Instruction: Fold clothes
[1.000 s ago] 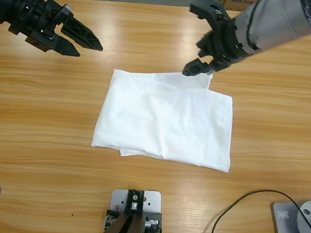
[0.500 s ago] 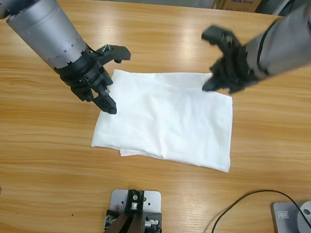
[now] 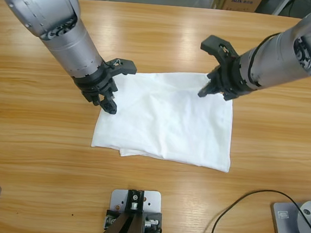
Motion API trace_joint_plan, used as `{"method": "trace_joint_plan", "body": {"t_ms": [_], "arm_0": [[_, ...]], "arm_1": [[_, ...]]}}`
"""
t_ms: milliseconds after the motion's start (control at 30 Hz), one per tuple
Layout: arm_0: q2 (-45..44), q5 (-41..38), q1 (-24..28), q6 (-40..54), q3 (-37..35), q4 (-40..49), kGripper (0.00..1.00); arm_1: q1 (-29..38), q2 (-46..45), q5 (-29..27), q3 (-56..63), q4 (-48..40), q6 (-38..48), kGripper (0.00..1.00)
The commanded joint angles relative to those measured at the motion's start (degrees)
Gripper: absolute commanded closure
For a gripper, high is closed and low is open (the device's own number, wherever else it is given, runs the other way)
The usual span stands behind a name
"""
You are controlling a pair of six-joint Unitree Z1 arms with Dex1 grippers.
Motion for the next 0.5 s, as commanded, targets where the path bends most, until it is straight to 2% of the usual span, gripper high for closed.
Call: {"method": "trace_joint_plan", "body": {"t_ms": [33,100,233,400,500], "arm_0": [[8.22,5.76,-1.66,4.38,-1.88,-0.87,0.927],[9.61,6.94,-1.70,4.31,-1.14,-0.82,0.817],[12.12,7.24,-1.33,3.38,0.16,-0.75,0.819],[10.56,7.45,0.59,2.34,2.85,-0.57,0.817],[8.80,7.67,1.99,2.03,5.31,-0.68,0.818]], "arm_1": [[0.63,0.27,0.53,6.20,-3.24,0.86,1.000],[0.66,0.52,0.53,6.33,-3.66,1.07,1.000],[0.70,0.78,0.42,6.36,-3.87,1.37,1.000],[0.84,2.24,0.71,7.47,-3.77,1.82,1.000],[3.55,0.09,-0.16,8.03,-3.26,4.62,1.000]]}}
